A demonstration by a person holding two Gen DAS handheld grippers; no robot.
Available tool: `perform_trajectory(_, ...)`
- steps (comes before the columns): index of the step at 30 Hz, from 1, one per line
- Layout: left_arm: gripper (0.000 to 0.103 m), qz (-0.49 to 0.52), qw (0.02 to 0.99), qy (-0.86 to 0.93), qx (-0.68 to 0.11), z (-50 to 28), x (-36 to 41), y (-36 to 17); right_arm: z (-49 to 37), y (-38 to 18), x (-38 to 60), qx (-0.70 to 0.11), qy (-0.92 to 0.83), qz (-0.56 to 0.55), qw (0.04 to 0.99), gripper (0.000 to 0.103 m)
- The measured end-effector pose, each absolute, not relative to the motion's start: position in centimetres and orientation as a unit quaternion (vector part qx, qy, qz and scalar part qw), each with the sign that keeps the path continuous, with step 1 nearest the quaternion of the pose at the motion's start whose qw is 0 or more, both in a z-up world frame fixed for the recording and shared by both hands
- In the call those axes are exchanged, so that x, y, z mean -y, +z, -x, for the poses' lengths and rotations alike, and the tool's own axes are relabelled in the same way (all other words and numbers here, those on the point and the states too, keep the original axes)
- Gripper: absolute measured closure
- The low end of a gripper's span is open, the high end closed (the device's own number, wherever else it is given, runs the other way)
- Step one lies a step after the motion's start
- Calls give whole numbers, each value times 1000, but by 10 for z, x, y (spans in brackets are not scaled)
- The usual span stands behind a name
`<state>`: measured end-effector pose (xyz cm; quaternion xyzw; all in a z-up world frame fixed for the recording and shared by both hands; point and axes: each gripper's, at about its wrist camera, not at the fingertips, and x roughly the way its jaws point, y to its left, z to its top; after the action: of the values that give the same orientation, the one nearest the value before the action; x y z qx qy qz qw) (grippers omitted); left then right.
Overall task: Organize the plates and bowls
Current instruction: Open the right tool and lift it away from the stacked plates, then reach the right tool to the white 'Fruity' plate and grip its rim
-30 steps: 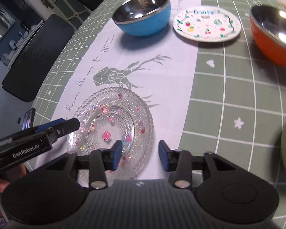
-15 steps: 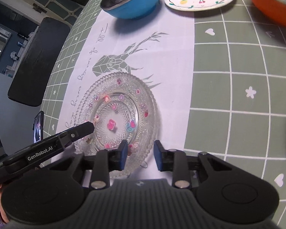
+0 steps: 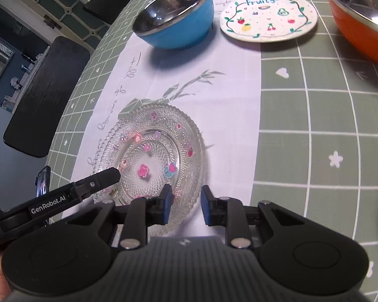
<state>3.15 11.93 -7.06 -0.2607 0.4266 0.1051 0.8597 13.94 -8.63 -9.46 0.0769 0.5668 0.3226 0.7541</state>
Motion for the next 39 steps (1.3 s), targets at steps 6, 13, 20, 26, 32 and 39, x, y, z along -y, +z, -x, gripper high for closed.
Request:
perform_trajectory(6, 64, 282, 861, 104, -410, -26, -123, -71, -136, -92, 86, -559, 320, -65, 762, 67)
perform_trajectory(13, 62, 238, 903, 128, -334, -19, -116, -43, -139, -74, 106, -520, 304, -81, 794, 59)
perform_trajectory(20, 58, 225, 918, 82, -317, -46, -89, -28, -148, -54, 124, -412, 272, -97, 864, 58)
perform_trajectory(26, 58, 163, 941, 64, -290, -79, -53, -24, -160, -47, 133, -348, 238, -56, 905, 56)
perform_trajectory(32, 58, 166, 935, 48, -309, -118, -40, -28, -184, -50, 143, -348, 215, -72, 910, 57)
perform_trajectory(39, 58, 180, 926, 25, -330, -150, -44, -39, -217, -66, 160, -392, 190, -148, 888, 57)
